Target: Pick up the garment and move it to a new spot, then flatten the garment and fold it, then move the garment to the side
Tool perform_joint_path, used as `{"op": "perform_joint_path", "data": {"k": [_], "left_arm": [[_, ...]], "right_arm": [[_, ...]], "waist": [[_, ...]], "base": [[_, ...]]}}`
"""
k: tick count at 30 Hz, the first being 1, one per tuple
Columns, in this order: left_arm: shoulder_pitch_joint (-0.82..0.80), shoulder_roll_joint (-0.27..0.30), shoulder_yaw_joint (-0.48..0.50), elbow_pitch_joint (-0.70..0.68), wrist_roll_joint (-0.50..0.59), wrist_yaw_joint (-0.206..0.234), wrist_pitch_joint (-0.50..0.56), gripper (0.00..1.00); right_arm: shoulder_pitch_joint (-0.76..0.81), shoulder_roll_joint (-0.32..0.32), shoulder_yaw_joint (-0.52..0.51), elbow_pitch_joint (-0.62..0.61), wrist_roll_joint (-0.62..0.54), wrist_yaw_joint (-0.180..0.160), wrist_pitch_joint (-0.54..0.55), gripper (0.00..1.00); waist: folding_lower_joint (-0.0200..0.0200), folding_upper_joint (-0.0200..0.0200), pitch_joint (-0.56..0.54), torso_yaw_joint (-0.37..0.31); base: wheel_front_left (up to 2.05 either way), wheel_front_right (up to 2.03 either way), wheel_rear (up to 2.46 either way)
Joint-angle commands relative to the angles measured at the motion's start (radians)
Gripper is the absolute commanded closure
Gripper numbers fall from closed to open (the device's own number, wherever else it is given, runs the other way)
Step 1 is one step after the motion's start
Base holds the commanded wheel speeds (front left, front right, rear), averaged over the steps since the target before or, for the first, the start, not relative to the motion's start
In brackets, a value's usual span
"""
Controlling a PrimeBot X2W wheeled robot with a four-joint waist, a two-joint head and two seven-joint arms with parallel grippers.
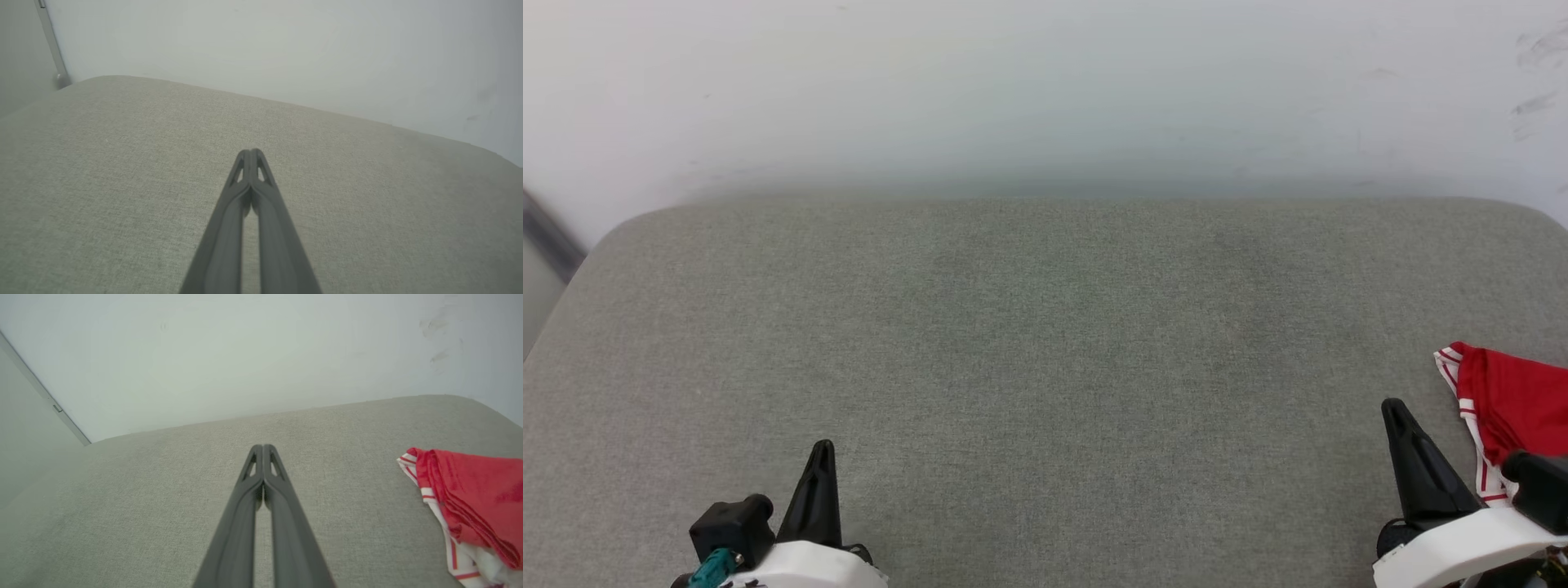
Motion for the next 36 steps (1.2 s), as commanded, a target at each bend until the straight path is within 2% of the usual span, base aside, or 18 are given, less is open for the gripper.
{"op": "perform_joint_path", "data": {"k": [1, 17, 36], "left_arm": [[-0.029, 0.000, 0.009, -0.013, -0.031, -0.005, 0.006, 1.00], [-0.054, -0.013, 0.046, -0.003, -0.297, -0.035, 0.073, 1.00], [-0.079, -0.026, 0.084, 0.011, -0.557, -0.065, 0.142, 1.00]], "right_arm": [[-0.027, 0.000, -0.004, -0.006, 0.033, 0.000, -0.001, 1.00], [-0.067, 0.007, -0.016, 0.064, 0.304, 0.000, 0.014, 1.00], [-0.106, 0.015, -0.028, 0.133, 0.568, 0.000, 0.030, 1.00]], "waist": [[0.0000, 0.0000, 0.000, 0.000], [0.0000, 0.0000, 0.001, -0.001], [0.0000, 0.0000, 0.002, -0.003]], "base": [[0.00, 0.00, 0.00], [0.00, 0.00, 0.00], [0.00, 0.00, 0.00]]}}
